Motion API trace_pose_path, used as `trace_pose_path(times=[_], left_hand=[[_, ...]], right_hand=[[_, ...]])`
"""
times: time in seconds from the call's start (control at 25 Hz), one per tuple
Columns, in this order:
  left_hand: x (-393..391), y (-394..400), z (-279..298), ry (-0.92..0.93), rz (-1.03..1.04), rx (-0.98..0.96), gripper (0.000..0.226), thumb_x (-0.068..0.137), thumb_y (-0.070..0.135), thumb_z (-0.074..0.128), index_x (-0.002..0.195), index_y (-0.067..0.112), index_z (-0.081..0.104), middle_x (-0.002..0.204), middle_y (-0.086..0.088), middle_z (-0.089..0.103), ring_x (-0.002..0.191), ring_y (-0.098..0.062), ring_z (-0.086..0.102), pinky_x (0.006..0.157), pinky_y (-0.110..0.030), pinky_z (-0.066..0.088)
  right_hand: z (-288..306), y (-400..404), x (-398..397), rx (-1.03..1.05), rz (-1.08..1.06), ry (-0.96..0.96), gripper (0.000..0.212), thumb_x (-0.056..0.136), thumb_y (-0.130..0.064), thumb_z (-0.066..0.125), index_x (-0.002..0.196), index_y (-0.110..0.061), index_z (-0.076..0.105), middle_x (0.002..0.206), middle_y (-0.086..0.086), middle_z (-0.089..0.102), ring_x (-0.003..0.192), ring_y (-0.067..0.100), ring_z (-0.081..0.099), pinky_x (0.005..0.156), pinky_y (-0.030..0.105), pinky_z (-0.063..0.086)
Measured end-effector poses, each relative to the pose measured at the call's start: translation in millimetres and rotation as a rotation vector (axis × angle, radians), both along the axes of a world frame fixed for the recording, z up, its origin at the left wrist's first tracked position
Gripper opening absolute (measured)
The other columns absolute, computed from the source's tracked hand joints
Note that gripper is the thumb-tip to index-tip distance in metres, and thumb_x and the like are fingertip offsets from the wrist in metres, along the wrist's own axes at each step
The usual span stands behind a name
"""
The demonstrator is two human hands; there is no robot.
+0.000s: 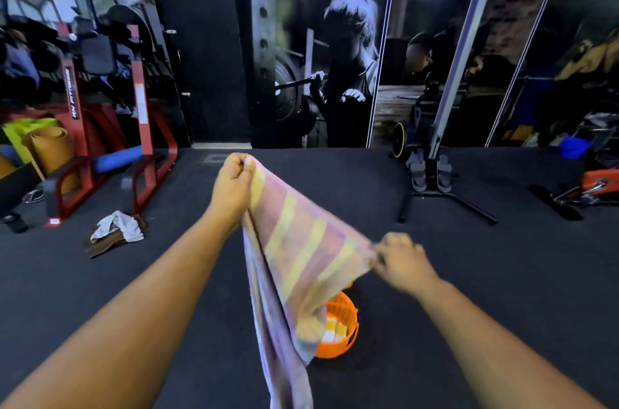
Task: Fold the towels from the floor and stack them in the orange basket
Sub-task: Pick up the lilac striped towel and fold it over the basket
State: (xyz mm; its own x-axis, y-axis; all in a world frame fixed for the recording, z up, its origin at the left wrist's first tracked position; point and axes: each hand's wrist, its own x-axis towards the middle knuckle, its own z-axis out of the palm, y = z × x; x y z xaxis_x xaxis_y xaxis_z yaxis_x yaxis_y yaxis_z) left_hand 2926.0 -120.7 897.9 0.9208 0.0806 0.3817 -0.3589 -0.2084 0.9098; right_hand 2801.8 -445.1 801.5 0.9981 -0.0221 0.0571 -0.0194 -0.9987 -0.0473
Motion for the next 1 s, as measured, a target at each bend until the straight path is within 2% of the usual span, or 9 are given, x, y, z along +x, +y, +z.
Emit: trace_pose_path(times=[0.12, 0.24, 0.36, 0.52, 0.64, 0.72, 0.8, 0.88, 1.0], left_hand=[[26, 29, 1, 0.024, 0.101, 0.154, 0.020, 0.102, 0.033, 0.054, 0.083, 0.030, 0.059, 0.082, 0.006, 0.064, 0.081, -0.020, 0.059, 0.078, -0.040, 0.051], [39, 29, 17, -0.003, 0.155, 0.090, 0.018, 0.100, 0.040, 0.055, 0.086, 0.032, 0.063, 0.087, 0.003, 0.070, 0.086, -0.025, 0.068, 0.082, -0.048, 0.059], [43, 20, 37, 0.018, 0.188, 0.034, 0.018, 0.101, 0.040, 0.055, 0.089, 0.030, 0.063, 0.089, 0.000, 0.071, 0.086, -0.026, 0.070, 0.080, -0.053, 0.061], [41, 20, 33, -0.005, 0.163, 0.055, 0.018, 0.104, 0.036, 0.054, 0.096, 0.024, 0.064, 0.087, -0.001, 0.071, 0.080, -0.023, 0.068, 0.075, -0.044, 0.058], [38, 13, 27, 0.062, 0.112, -0.020, 0.021, 0.106, 0.029, 0.052, 0.089, 0.024, 0.061, 0.075, 0.002, 0.062, 0.068, -0.017, 0.057, 0.066, -0.040, 0.052], [31, 7, 21, 0.117, 0.088, -0.035, 0.023, 0.107, 0.029, 0.050, 0.087, 0.024, 0.060, 0.076, 0.004, 0.060, 0.071, -0.015, 0.055, 0.065, -0.035, 0.048], [28, 5, 15, 0.125, 0.083, -0.058, 0.021, 0.106, 0.030, 0.052, 0.088, 0.025, 0.061, 0.081, 0.002, 0.065, 0.076, -0.017, 0.060, 0.069, -0.041, 0.052], [24, 9, 12, 0.087, 0.096, -0.098, 0.017, 0.103, 0.032, 0.056, 0.090, 0.026, 0.064, 0.086, -0.001, 0.071, 0.081, -0.023, 0.068, 0.072, -0.047, 0.056], [17, 20, 12, -0.076, 0.110, -0.115, 0.013, 0.101, 0.037, 0.060, 0.097, 0.027, 0.068, 0.090, 0.001, 0.074, 0.082, -0.015, 0.068, 0.070, -0.035, 0.056]], right_hand=[[69, -35, 13, 0.017, -0.142, -0.437, 0.031, 0.098, -0.047, 0.056, 0.106, -0.018, 0.062, 0.103, 0.007, 0.055, 0.102, 0.034, 0.056, 0.073, 0.043, 0.052], [146, -41, 24, 0.187, -0.117, -0.691, 0.028, 0.097, -0.034, 0.064, 0.081, -0.016, 0.050, 0.083, 0.006, 0.054, 0.079, 0.034, 0.055, 0.054, 0.037, 0.038], [201, -38, 35, 0.342, -0.151, -0.533, 0.037, 0.096, -0.036, 0.067, 0.073, -0.017, 0.045, 0.072, 0.002, 0.052, 0.070, 0.030, 0.053, 0.056, 0.038, 0.037], [194, -41, 40, 0.624, -0.190, -0.648, 0.032, 0.094, -0.028, 0.067, 0.073, -0.015, 0.046, 0.067, 0.006, 0.053, 0.065, 0.031, 0.052, 0.056, 0.038, 0.039], [165, -40, 45, 0.883, -0.142, -0.523, 0.034, 0.090, -0.034, 0.070, 0.079, -0.010, 0.048, 0.072, 0.016, 0.056, 0.066, 0.042, 0.056, 0.060, 0.050, 0.054], [153, -34, 49, 1.043, -0.164, -0.524, 0.025, 0.085, -0.035, 0.071, 0.080, -0.018, 0.052, 0.077, 0.013, 0.059, 0.066, 0.033, 0.056, 0.058, 0.046, 0.051], [146, -32, 48, 1.113, -0.180, -0.525, 0.017, 0.083, -0.031, 0.075, 0.092, -0.031, 0.060, 0.092, 0.008, 0.067, 0.078, 0.030, 0.064, 0.065, 0.046, 0.054], [136, -38, 46, 1.209, -0.204, -0.510, 0.032, 0.087, -0.024, 0.078, 0.116, -0.022, 0.065, 0.104, 0.012, 0.071, 0.090, 0.028, 0.070, 0.077, 0.051, 0.059], [131, -49, 41, 1.274, -0.195, -0.679, 0.012, 0.094, -0.020, 0.073, 0.103, -0.011, 0.073, 0.093, 0.016, 0.075, 0.083, 0.023, 0.067, 0.077, 0.046, 0.057]])
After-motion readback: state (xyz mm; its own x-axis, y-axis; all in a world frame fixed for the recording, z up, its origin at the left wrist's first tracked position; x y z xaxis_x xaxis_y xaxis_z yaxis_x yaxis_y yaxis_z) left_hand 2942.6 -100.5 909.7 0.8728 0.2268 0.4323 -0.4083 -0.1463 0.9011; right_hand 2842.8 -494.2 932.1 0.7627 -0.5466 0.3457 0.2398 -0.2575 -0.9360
